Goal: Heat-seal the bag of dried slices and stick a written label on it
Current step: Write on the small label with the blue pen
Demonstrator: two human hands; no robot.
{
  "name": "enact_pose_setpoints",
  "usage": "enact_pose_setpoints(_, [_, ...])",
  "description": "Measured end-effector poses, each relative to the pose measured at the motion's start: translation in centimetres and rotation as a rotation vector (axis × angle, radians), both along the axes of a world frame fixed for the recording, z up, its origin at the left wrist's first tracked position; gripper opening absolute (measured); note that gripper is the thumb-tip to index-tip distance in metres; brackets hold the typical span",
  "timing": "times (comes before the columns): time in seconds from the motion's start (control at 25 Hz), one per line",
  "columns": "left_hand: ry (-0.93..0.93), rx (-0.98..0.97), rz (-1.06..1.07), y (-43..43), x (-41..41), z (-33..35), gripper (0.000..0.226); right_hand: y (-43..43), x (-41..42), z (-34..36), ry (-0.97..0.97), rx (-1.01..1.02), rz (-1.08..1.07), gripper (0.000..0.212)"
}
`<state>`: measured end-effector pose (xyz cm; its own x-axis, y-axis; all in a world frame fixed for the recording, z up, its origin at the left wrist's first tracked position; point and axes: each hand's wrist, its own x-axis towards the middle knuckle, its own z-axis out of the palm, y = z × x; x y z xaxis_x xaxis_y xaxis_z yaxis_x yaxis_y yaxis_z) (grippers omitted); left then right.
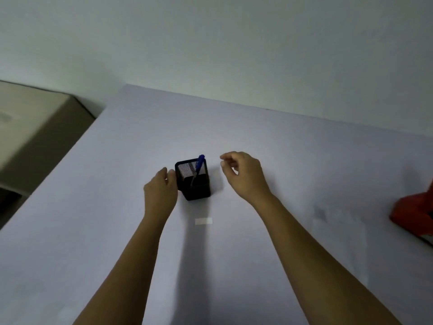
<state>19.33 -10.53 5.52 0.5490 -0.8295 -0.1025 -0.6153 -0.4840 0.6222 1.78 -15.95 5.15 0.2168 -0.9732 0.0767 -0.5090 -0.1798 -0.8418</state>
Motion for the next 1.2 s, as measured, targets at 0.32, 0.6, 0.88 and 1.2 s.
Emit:
enact_pose_setpoints(0.32, [0.137, 0.079, -0.147, -1.2, 1.0, -3.0, 0.037, -3.4, 6.3, -2.0, 0.205, 0.048, 0.015, 0.02])
enact_pose_setpoints(0.6, [0.217, -0.242, -0.228, -0.6, 1.4, 0.1, 0.04, -1.8, 3.8, 4.6, -0.129, -0.228, -0.22, 0.015])
enact_pose_setpoints(0.88, [0.282, -0.356, -0.412, -0.3, -1.4, 1.7, 0.018, -2.0, -0.4, 7.2, -0.303, -0.088, -0.396, 0.012])
enact_pose_setpoints(1.2, [-0.048, -0.392, -0.715, 0.2, -5.1, 1.4, 0.038, -0.6, 1.5, 4.4, -0.43, 0.222, -0.591, 0.049])
